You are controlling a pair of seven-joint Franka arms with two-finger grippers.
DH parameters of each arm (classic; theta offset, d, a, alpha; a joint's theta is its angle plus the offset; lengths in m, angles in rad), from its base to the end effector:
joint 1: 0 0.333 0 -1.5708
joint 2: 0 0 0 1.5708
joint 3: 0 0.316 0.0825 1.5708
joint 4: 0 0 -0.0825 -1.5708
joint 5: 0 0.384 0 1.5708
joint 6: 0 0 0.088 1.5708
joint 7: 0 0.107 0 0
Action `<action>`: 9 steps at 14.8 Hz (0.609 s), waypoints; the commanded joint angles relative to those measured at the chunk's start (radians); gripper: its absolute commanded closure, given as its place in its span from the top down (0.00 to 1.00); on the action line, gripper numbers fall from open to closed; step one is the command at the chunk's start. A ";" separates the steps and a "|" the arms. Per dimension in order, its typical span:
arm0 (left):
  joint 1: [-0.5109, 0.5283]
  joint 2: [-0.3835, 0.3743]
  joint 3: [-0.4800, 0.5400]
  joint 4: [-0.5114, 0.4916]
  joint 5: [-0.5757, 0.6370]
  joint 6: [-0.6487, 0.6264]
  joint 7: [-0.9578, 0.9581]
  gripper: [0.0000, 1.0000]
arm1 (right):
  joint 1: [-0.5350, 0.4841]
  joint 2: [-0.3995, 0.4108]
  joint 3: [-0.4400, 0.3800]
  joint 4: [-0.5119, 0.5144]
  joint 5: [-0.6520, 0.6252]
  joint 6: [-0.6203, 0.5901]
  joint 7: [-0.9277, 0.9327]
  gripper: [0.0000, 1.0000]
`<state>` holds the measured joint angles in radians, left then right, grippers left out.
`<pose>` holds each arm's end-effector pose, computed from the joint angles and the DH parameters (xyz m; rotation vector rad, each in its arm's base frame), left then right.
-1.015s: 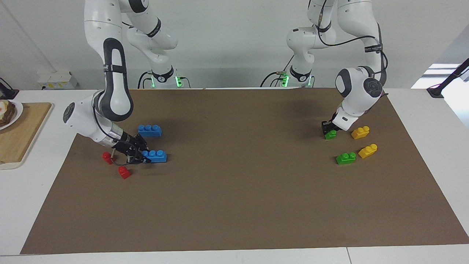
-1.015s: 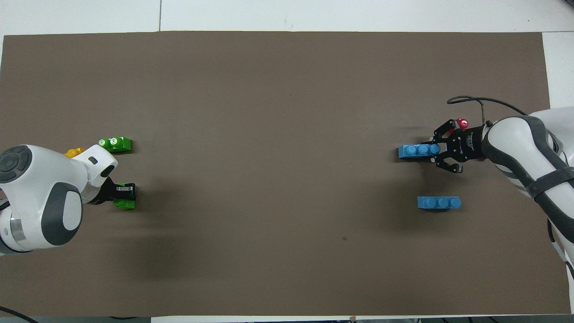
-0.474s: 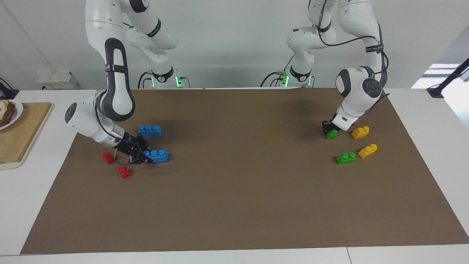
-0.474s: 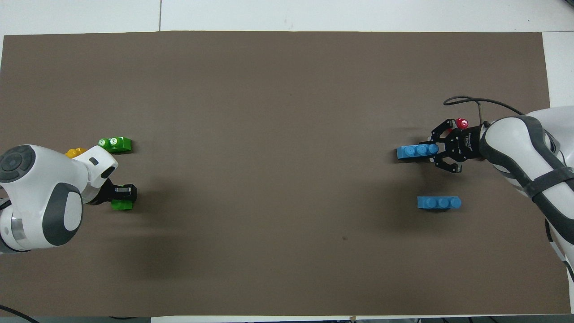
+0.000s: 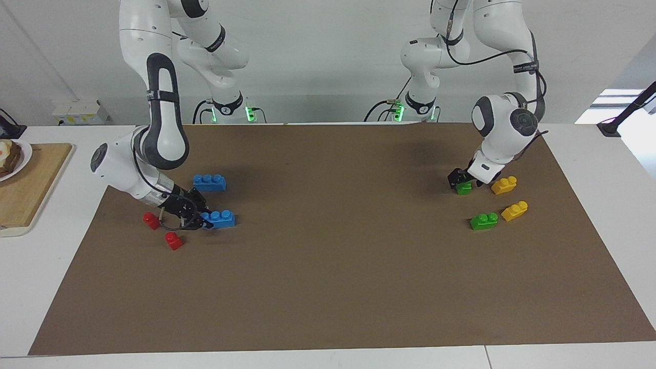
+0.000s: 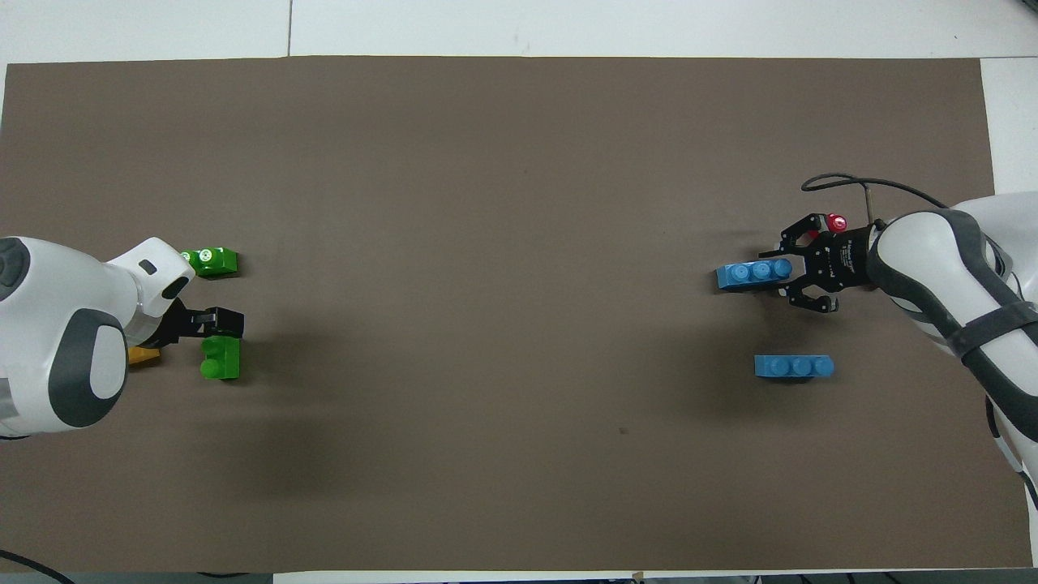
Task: Remove green block with left arm and hold with right
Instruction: 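Open the left gripper and the right gripper and lift off the blocks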
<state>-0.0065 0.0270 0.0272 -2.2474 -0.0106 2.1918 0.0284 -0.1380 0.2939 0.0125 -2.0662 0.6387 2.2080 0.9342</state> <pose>0.5160 0.0103 0.3472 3.1293 -0.0018 -0.1290 0.5730 -0.0522 0.2827 -2.0012 1.8411 0.4513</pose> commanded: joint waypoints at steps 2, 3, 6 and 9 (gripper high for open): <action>0.031 -0.041 0.003 0.090 0.020 -0.124 -0.018 1.00 | -0.003 -0.024 0.004 0.029 -0.004 -0.040 0.018 0.83; 0.033 -0.047 0.003 0.106 0.020 -0.153 -0.018 1.00 | -0.003 -0.030 0.004 0.052 -0.004 -0.078 0.053 0.83; 0.036 -0.058 0.002 0.210 0.020 -0.251 -0.038 1.00 | -0.005 -0.067 0.001 0.104 -0.013 -0.163 0.118 0.87; 0.039 -0.045 0.002 0.379 0.020 -0.426 -0.036 1.00 | -0.011 -0.096 0.000 0.142 -0.019 -0.227 0.179 0.89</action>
<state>0.0220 -0.0291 0.0346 -1.9920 -0.0105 1.8886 0.0099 -0.1381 0.2219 0.0115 -1.9470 0.6390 2.0297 1.0691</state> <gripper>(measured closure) 0.000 0.097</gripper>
